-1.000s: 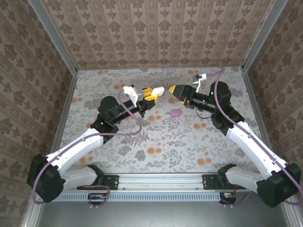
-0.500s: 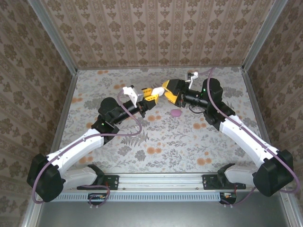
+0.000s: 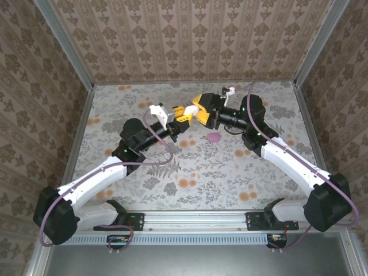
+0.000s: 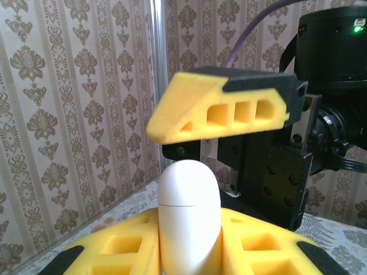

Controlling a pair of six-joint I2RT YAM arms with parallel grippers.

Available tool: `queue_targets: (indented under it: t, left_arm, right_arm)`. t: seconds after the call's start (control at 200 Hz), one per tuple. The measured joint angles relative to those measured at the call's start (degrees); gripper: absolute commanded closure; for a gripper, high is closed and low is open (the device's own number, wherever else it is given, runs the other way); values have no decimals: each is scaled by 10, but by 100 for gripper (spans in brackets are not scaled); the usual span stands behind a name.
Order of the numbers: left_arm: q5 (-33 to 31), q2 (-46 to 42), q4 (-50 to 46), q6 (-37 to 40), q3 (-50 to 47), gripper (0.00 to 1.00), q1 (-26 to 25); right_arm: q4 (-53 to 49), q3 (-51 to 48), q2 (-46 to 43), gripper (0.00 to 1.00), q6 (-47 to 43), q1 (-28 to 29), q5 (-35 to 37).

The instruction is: Insert the wireless bluetooth earbuds into the charging case

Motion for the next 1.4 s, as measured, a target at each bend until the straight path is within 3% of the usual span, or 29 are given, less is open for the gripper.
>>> queue_targets:
  t: [0.365,0.615,1.2,1.4]
  left_arm:
    - [-22,3,2,0,1,71,-3]
    - [-26,3,-7,3,3,69,-4]
    - [-24,10,-61,12,14,66,-10]
    - [-24,10,-70,14,17,71,-10]
  right_arm:
    - [20,-4,4,39,50,9,1]
    - [-1,-4,2,45,28,10,8]
    - [-75,5,-20,46,-45,13,33]
    - [-76,5,-20,46,-45,13,35]
